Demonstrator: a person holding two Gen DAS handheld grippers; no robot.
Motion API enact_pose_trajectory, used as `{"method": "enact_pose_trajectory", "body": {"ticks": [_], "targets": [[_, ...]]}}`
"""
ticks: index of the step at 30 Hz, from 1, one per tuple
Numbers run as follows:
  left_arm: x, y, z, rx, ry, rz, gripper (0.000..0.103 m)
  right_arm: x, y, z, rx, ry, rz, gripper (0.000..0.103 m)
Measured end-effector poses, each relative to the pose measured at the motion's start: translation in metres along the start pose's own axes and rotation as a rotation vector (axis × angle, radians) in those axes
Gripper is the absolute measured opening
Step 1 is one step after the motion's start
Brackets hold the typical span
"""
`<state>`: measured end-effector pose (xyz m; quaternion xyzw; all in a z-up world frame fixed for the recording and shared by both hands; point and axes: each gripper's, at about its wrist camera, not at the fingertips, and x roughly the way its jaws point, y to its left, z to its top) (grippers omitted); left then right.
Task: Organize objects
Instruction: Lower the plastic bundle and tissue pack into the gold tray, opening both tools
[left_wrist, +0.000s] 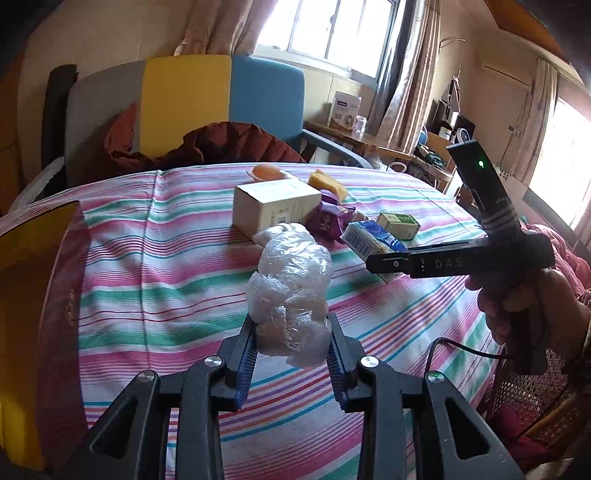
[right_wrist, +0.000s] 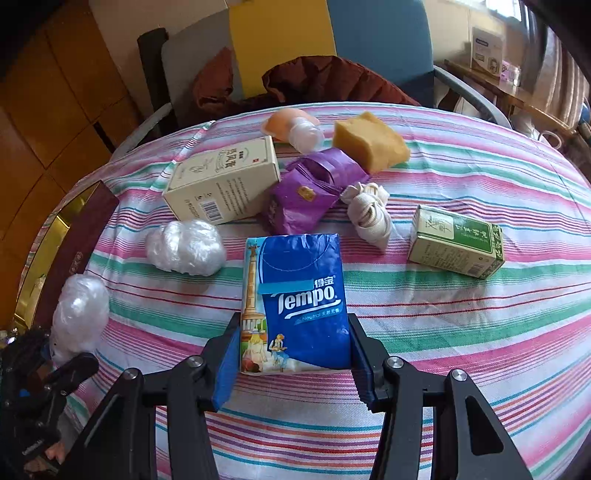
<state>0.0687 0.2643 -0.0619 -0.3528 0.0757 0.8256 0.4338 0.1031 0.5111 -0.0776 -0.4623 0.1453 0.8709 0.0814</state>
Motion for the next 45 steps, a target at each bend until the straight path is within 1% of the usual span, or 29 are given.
{"method": "enact_pose_trajectory", "body": {"ticks": [3, 7, 12, 19, 22, 24, 26, 29, 31, 33, 35, 36, 38, 39, 41, 43, 45], "targets": [[-0.017, 0.014, 0.002, -0.031, -0.028, 0.028, 0.034, -0.008, 0.009, 0.000, -0.027, -0.039, 0.019, 0.053], [-0.039, 0.036, 0.000, -0.078, -0.055, 0.084, 0.034, -0.019, 0.019, 0.000, -0.048, -0.091, 0.063, 0.053], [-0.065, 0.075, -0.001, -0.179, -0.075, 0.145, 0.034, -0.026, 0.030, -0.002, -0.079, -0.126, 0.097, 0.053], [-0.079, 0.136, -0.013, -0.321, -0.044, 0.232, 0.034, -0.029, 0.043, -0.005, -0.114, -0.147, 0.118, 0.053], [-0.078, 0.159, -0.020, -0.369, -0.005, 0.271, 0.034, -0.034, 0.053, -0.007, -0.127, -0.160, 0.130, 0.053], [-0.076, 0.172, -0.024, -0.394, 0.037, 0.289, 0.034, -0.037, 0.062, -0.008, -0.134, -0.170, 0.144, 0.053], [-0.077, 0.184, -0.028, -0.425, 0.056, 0.300, 0.034, -0.040, 0.075, -0.011, -0.149, -0.176, 0.166, 0.053], [-0.080, 0.196, -0.035, -0.457, 0.080, 0.317, 0.035, -0.045, 0.100, -0.014, -0.182, -0.187, 0.200, 0.053], [-0.081, 0.199, -0.038, -0.459, 0.095, 0.331, 0.036, -0.047, 0.118, -0.017, -0.208, -0.192, 0.225, 0.053], [-0.085, 0.200, -0.040, -0.450, 0.102, 0.360, 0.042, -0.049, 0.139, -0.018, -0.235, -0.196, 0.261, 0.053], [-0.089, 0.199, -0.039, -0.444, 0.099, 0.368, 0.046, -0.051, 0.160, -0.017, -0.254, -0.198, 0.296, 0.053], [-0.092, 0.201, -0.040, -0.442, 0.095, 0.371, 0.046, -0.050, 0.168, -0.016, -0.259, -0.198, 0.312, 0.053], [-0.101, 0.201, -0.040, -0.442, 0.071, 0.380, 0.046, -0.050, 0.188, -0.015, -0.271, -0.198, 0.355, 0.053], [-0.107, 0.202, -0.041, -0.449, 0.043, 0.384, 0.046, -0.050, 0.198, -0.015, -0.280, -0.197, 0.366, 0.053], [-0.124, 0.206, -0.041, -0.480, -0.039, 0.399, 0.046, -0.046, 0.220, -0.014, -0.308, -0.186, 0.385, 0.053], [-0.144, 0.215, -0.041, -0.537, -0.126, 0.424, 0.048, -0.043, 0.240, -0.015, -0.333, -0.176, 0.400, 0.053], [-0.161, 0.224, -0.045, -0.598, -0.196, 0.456, 0.055, -0.037, 0.261, -0.014, -0.359, -0.153, 0.407, 0.053]]}}
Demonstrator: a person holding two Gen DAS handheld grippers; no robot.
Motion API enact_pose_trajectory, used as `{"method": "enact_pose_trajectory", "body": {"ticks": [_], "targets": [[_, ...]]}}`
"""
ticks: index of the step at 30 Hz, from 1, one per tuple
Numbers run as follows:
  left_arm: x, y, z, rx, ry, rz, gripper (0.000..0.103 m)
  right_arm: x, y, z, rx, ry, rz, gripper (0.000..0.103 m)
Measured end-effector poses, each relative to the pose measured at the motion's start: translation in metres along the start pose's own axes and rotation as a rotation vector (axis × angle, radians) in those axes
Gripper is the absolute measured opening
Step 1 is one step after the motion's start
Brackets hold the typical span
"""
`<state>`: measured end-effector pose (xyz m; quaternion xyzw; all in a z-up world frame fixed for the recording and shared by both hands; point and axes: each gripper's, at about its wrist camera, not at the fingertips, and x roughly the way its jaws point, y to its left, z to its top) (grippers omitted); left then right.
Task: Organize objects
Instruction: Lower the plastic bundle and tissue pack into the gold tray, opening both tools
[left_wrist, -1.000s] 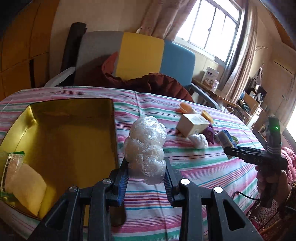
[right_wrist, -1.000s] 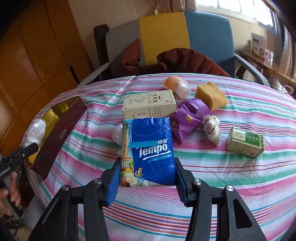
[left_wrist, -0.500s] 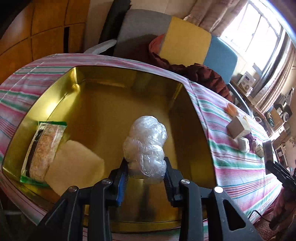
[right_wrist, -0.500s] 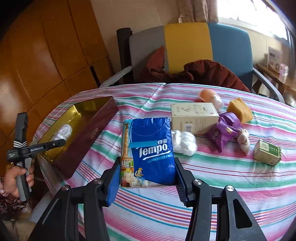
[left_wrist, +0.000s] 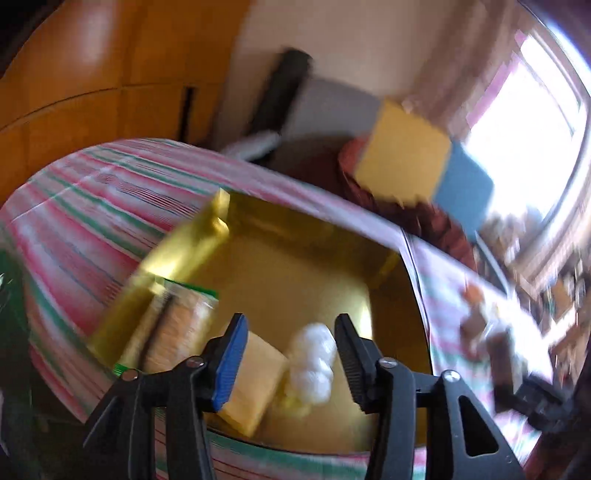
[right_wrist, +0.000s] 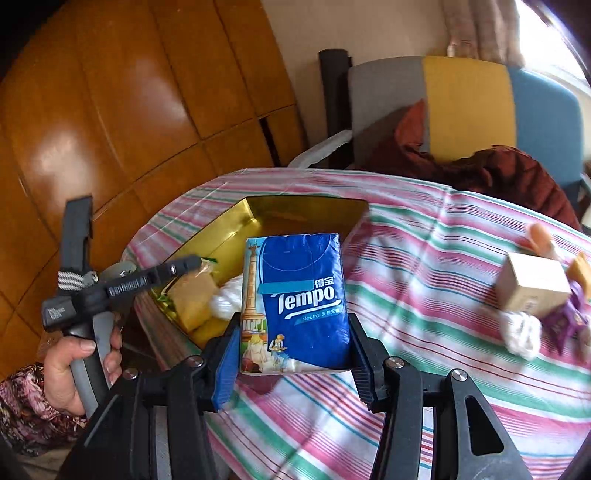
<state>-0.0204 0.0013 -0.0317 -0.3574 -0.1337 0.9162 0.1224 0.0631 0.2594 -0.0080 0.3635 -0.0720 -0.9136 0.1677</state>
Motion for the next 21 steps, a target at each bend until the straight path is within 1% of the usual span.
{"method": "enact_pose_trajectory", "body": {"ticks": [3, 6, 9, 11, 15, 21], "targets": [[-0.014, 0.018, 0.006, -0.083, -0.079, 0.041, 0.062, 0.023, 0.021, 0.007, -0.027, 0.047, 0.005, 0.053], [-0.019, 0.030, 0.011, -0.130, -0.105, 0.069, 0.062, 0.043, 0.037, 0.011, -0.048, 0.085, -0.008, 0.053], [-0.014, 0.038, 0.016, -0.153, -0.089, 0.081, 0.062, 0.060, 0.048, 0.015, -0.062, 0.126, -0.004, 0.053], [-0.013, 0.039, 0.016, -0.161, -0.084, 0.074, 0.062, 0.070, 0.056, 0.016, -0.073, 0.153, -0.013, 0.053], [-0.010, 0.036, 0.015, -0.147, -0.074, 0.067, 0.062, 0.083, 0.061, 0.015, -0.089, 0.193, -0.065, 0.053], [-0.008, 0.031, 0.013, -0.135, -0.055, 0.058, 0.062, 0.097, 0.056, 0.012, -0.063, 0.228, -0.131, 0.054]]}}
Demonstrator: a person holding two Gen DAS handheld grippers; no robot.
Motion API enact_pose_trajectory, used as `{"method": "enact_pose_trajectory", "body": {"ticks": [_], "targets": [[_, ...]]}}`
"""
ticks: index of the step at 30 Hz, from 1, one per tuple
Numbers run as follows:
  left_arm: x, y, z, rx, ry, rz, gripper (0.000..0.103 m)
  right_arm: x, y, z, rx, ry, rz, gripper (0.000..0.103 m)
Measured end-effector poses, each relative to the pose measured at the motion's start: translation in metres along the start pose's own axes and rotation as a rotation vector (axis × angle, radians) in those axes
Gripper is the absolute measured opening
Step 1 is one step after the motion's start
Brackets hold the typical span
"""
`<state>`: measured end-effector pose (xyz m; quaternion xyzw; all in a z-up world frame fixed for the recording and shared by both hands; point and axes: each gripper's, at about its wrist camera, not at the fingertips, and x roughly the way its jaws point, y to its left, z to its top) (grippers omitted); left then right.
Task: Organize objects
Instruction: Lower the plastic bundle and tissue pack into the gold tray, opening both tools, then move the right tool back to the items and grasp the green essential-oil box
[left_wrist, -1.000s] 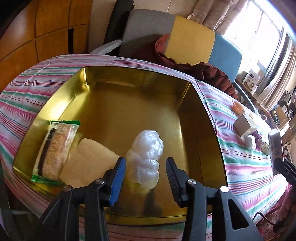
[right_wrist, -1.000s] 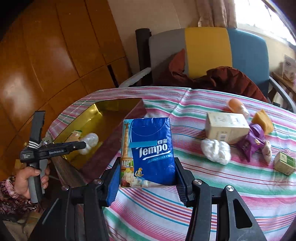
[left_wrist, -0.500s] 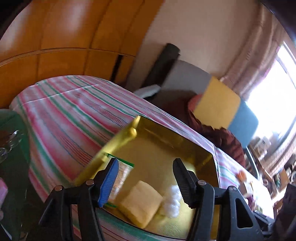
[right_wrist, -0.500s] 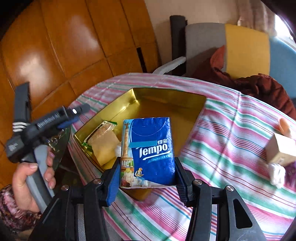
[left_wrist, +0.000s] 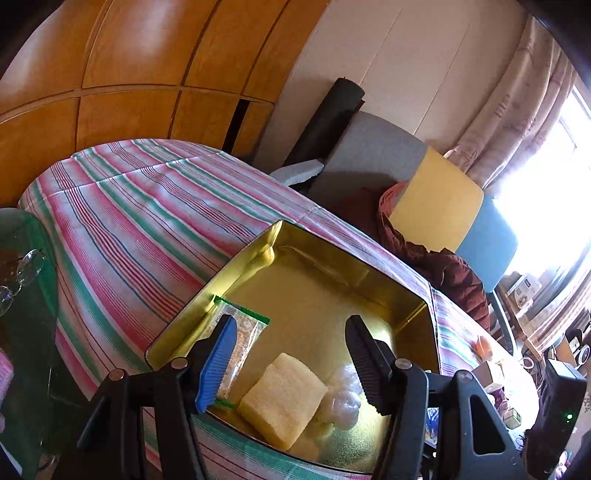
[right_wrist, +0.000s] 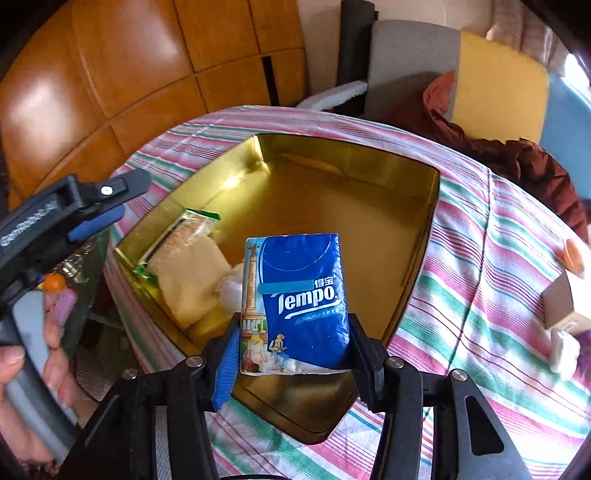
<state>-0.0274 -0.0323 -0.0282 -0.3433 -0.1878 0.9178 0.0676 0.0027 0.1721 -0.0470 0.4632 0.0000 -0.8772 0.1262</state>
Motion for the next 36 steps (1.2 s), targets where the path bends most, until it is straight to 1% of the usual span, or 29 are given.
{"method": "enact_pose_trajectory", "body": {"ticks": [2, 6, 12, 14, 22, 28, 32, 36], "targets": [[0.001, -0.001, -0.001, -0.001, 0.006, -0.002, 0.062, 0.001, 0.001, -0.001, 0.003, 0.002, -0.007, 0.055], [0.002, -0.002, -0.004, 0.001, 0.015, -0.004, 0.062, -0.006, -0.001, -0.005, 0.009, -0.017, 0.023, 0.060], [0.003, -0.008, -0.008, 0.022, 0.020, -0.014, 0.062, -0.022, -0.003, -0.009, 0.015, -0.068, 0.034, 0.061], [0.004, -0.010, -0.009, 0.027, 0.027, -0.016, 0.062, -0.028, -0.005, -0.010, 0.025, -0.085, 0.029, 0.062], [0.008, -0.020, -0.015, 0.053, 0.060, -0.040, 0.062, -0.038, -0.020, -0.013, 0.073, -0.105, 0.014, 0.064], [0.007, -0.034, -0.023, 0.100, 0.081, -0.131, 0.062, -0.044, -0.037, -0.017, 0.122, -0.116, -0.005, 0.064], [0.005, -0.053, -0.032, 0.170, 0.099, -0.178, 0.062, -0.048, -0.053, -0.023, 0.155, -0.116, -0.036, 0.065], [0.002, -0.073, -0.045, 0.253, 0.116, -0.209, 0.062, -0.050, -0.073, -0.031, 0.196, -0.108, -0.067, 0.066]]}}
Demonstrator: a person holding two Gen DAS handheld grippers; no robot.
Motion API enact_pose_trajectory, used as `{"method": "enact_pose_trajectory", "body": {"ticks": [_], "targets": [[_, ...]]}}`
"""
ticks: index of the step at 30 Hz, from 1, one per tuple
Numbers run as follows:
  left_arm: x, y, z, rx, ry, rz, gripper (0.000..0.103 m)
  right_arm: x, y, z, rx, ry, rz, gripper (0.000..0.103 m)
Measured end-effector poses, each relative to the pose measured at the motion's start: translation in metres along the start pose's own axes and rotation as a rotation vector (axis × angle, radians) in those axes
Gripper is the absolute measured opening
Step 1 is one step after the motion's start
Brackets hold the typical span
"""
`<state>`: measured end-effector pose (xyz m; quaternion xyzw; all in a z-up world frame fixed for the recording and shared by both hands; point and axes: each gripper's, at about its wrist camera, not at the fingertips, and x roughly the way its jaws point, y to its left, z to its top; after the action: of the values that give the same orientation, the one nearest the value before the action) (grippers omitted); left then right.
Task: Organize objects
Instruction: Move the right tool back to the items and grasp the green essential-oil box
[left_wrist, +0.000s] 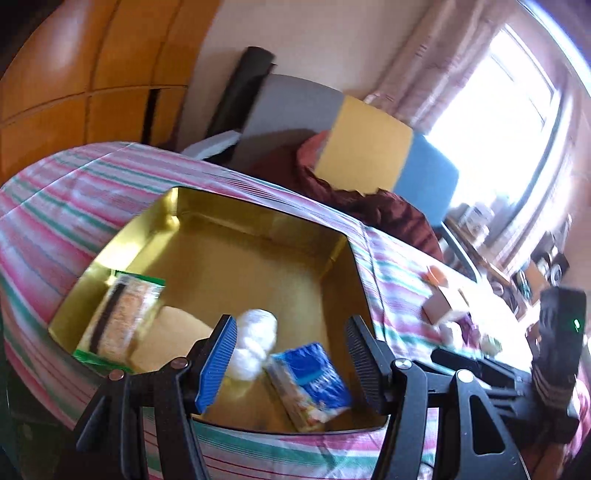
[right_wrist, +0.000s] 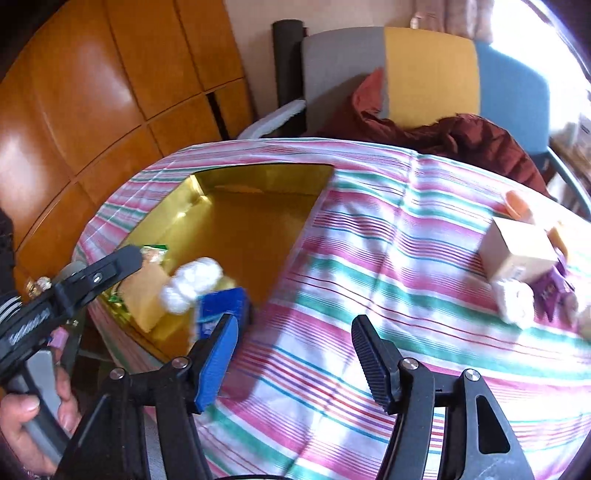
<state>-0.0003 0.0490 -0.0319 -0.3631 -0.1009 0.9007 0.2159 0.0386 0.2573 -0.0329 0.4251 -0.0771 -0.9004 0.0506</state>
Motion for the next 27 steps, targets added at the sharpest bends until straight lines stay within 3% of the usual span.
{"method": "enact_pose_trajectory", "body": {"ticks": [13, 18, 24, 27], "targets": [[0.001, -0.069, -0.029, 0.237, 0.066, -0.146, 0.062, -0.015, -0.097, -0.027, 0.089, 0.043, -0.164, 0.067], [-0.001, -0.096, -0.043, 0.337, 0.076, -0.169, 0.062, -0.032, -0.165, -0.029, 0.155, 0.049, -0.267, 0.068], [0.003, -0.115, -0.055, 0.360, 0.128, -0.216, 0.062, -0.060, -0.255, -0.008, 0.194, -0.001, -0.426, 0.071], [0.005, -0.119, -0.061, 0.363, 0.149, -0.220, 0.062, -0.069, -0.296, 0.006, 0.195, -0.013, -0.456, 0.075]]}}
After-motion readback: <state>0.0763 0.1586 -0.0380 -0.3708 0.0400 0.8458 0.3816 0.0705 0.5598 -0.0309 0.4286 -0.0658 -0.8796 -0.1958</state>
